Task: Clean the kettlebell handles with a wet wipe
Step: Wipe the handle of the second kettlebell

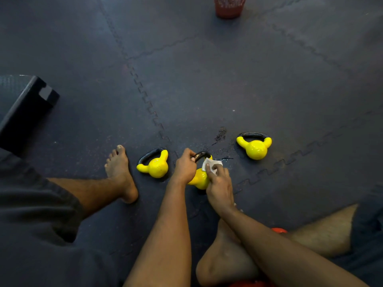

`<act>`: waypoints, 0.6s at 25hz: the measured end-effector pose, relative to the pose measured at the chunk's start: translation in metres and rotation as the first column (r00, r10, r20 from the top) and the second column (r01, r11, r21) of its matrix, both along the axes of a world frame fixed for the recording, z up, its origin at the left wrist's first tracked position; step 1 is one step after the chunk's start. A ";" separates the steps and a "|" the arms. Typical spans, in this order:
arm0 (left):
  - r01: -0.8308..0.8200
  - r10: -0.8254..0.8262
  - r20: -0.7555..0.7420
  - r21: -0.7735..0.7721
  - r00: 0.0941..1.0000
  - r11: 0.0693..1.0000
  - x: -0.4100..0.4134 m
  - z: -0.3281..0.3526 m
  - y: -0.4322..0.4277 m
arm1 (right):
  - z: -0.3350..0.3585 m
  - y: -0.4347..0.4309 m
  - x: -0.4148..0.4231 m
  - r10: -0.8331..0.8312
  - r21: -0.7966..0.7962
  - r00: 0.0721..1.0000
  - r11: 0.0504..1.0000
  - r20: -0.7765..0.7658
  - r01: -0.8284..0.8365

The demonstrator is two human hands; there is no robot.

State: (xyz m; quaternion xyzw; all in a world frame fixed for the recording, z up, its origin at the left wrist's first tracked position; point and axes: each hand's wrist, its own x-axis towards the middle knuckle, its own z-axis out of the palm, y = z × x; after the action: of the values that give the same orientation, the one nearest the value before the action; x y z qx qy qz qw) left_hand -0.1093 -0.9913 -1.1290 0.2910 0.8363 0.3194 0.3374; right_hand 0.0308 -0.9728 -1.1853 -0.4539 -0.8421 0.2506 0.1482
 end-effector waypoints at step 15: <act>0.037 -0.036 -0.010 0.085 0.999 0.996 0.001 0.005 0.006 | 0.024 0.040 0.026 0.201 0.317 0.826 0.855 0.526 -0.410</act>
State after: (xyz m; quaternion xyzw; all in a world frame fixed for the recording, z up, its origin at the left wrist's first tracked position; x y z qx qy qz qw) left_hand -0.1086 -0.9854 -1.1236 0.3217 0.8178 0.3476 0.3270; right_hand 0.0571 -0.9333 -1.1616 -0.3143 -0.9487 -0.0331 -0.0123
